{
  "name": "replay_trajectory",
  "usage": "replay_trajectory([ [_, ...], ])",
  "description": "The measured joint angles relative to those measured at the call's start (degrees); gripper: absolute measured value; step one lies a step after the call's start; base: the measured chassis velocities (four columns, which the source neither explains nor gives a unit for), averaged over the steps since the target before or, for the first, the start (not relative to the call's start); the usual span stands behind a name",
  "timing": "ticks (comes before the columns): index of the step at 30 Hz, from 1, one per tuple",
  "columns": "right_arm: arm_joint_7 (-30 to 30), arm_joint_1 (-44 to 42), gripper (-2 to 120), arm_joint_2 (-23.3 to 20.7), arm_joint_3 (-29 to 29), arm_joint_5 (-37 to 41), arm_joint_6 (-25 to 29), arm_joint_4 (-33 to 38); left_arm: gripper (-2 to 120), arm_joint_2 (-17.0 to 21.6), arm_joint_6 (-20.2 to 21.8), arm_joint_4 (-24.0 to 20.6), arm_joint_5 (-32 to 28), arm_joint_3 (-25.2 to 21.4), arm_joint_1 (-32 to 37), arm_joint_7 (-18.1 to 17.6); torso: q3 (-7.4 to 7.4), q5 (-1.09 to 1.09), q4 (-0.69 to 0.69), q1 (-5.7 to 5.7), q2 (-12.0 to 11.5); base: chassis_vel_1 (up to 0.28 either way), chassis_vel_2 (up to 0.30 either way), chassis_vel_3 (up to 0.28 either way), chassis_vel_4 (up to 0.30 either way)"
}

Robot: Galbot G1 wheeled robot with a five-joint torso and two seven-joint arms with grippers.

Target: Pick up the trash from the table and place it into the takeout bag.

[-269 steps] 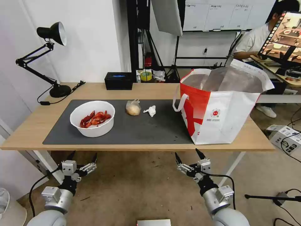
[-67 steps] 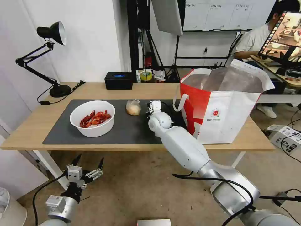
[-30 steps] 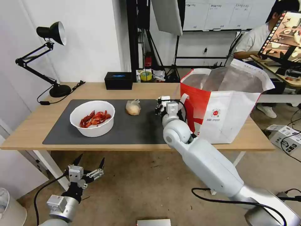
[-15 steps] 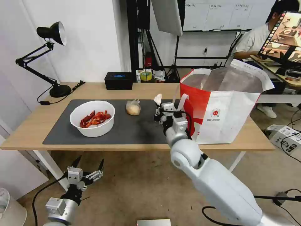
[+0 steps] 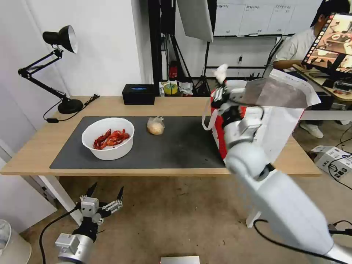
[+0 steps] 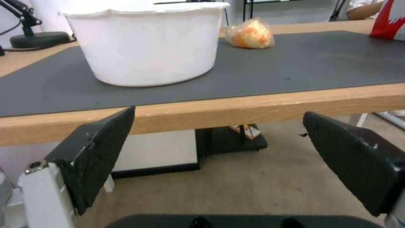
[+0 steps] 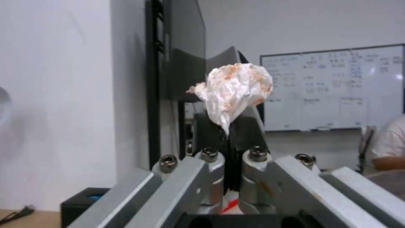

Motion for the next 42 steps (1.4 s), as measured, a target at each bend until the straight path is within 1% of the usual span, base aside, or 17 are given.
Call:
replay_trajectory([
  [5, 4.77, 1.15, 0, -1.38, 0.35, 3.79, -3.8, -0.37, 100, -0.42, 0.0, -0.33, 0.19, 0.18, 0.18, -0.03, 0.0, 0.0, 0.0, 0.0, 0.0, 0.0, 0.0, 0.0, 0.0],
  [10, 11.61, 3.24, 0, -3.2, 0.43, 10.27, -9.04, -0.19, 100, -0.66, 0.0, -0.8, 0.23, 0.19, 0.5, -0.06, 0.0, 0.0, 0.0, 0.0, 0.0, 0.0, 0.0, 0.0, 0.0],
  [12, 12.16, 3.54, 0, -3.5, 0.45, 10.77, -9.65, -0.18, 100, -0.69, 0.0, -0.87, 0.24, 0.18, 0.6, -0.06, 0.0, -0.01, 0.0, 0.0, -0.01, 0.0, 0.0, 0.0, 0.0],
  [14, 12.69, 4.08, 10, -4.38, 0.49, 11.89, -11.09, 0.09, 100, -0.83, 0.0, -1.16, 0.33, 0.15, 0.83, -0.06, 0.0, -0.01, 0.0, 0.0, 0.0, 0.0, 0.0, 0.0, 0.0],
  [15, 12.69, 4.08, 10, -4.38, 0.49, 11.89, -11.09, 0.09, 100, -0.83, 0.0, -1.16, 0.33, 0.15, 0.83, -0.06, 0.0, -0.01, 0.0, 0.0, 0.0, 0.0, 0.0, 0.0, 0.0],
  [18, 12.72, 4.19, 24, -5.18, 0.49, 12.61, -12.44, 0.56, 100, -1.0, 0.0, -1.51, 0.45, 0.13, 1.07, -0.06, 0.0, 0.0, 0.0, 0.0, 0.0, 0.0, 0.0, 0.0, 0.0],
  [19, 12.72, 4.19, 24, -5.18, 0.49, 12.61, -12.44, 0.56, 100, -1.0, 0.0, -1.51, 0.45, 0.13, 1.07, -0.06, 0.0, 0.0, 0.0, 0.0, 0.0, 0.0, 0.0, 0.0, 0.0],
  [23, 12.72, 4.02, 41, -5.9, 0.48, 12.59, -13.48, 0.82, 100, -1.14, 0.01, -2.04, 0.61, -0.13, 1.55, -0.06, 0.0, 0.0, 0.0, 0.0, 0.0, 0.0, 0.0, 0.0, 0.0],
  [24, 12.72, 4.02, 41, -5.9, 0.48, 12.59, -13.48, 0.82, 100, -1.14, 0.01, -2.04, 0.61, -0.13, 1.55, -0.06, 0.0, 0.0, 0.0, 0.0, 0.0, 0.0, 0.0, 0.0, 0.0],
  [27, 12.65, 3.96, 58, -6.56, 0.47, 12.31, -13.8, 0.91, 100, -1.14, 0.01, -2.37, 0.66, -0.35, 1.86, -0.06, 0.0, 0.0, 0.0, 0.0, 0.0, 0.0, 0.0, 0.0, 0.0],
  [28, 12.65, 3.96, 58, -6.56, 0.47, 12.31, -13.8, 0.91, 100, -1.14, 0.01, -2.37, 0.66, -0.35, 1.86, -0.06, 0.0, 0.0, 0.0, 0.0, 0.0, 0.0, 0.0, 0.0, 0.0],
  [31, 12.37, 3.8, 71, -7.09, 0.48, 12.2, -13.82, 1.26, 100, -1.14, 0.02, -2.63, 0.71, -0.35, 1.9, -0.05, 0.0, 0.0, 0.0, 0.0, 0.0, 0.0, 0.0, 0.0, 0.0],
  [32, 12.37, 3.8, 71, -7.09, 0.48, 12.2, -13.82, 1.26, 100, -1.14, 0.02, -2.63, 0.71, -0.35, 1.9, -0.05, 0.0, 0.0, 0.0, 0.0, 0.0, 0.0, 0.0, 0.0, 0.0],
  [35, 12.1, 3.67, 86, -7.51, 0.39, 12.19, -13.82, 1.58, 100, -1.15, 0.03, -2.95, 0.75, -0.34, 1.99, -0.05, 0.0, -0.01, 0.0, 0.0, -0.01, 0.0, 0.0, 0.0, 0.0],
  [36, 12.1, 3.67, 86, -7.51, 0.39, 12.19, -13.82, 1.58, 100, -1.15, 0.03, -2.95, 0.75, -0.34, 1.99, -0.05, 0.0, -0.01, 0.0, 0.0, -0.01, 0.0, 0.0, 0.0, 0.0],
  [39, 12.06, 3.66, 98, -7.73, 0.23, 12.12, -13.82, 1.67, 100, -1.14, 0.09, -3.51, 0.75, -0.57, 2.22, -0.04, 0.0, -0.01, 0.0, 0.0, -0.01, 0.0, 0.0, 0.0, 0.0],
  [42, 11.59, 3.53, 100, -7.77, 0.15, 12.12, -13.56, 1.9, 100, -1.13, 0.13, -3.85, 0.74, -0.8, 2.33, -0.04, 0.0, -0.01, 0.0, 0.0, -0.01, 0.0, 0.0, 0.0, 0.0],
])
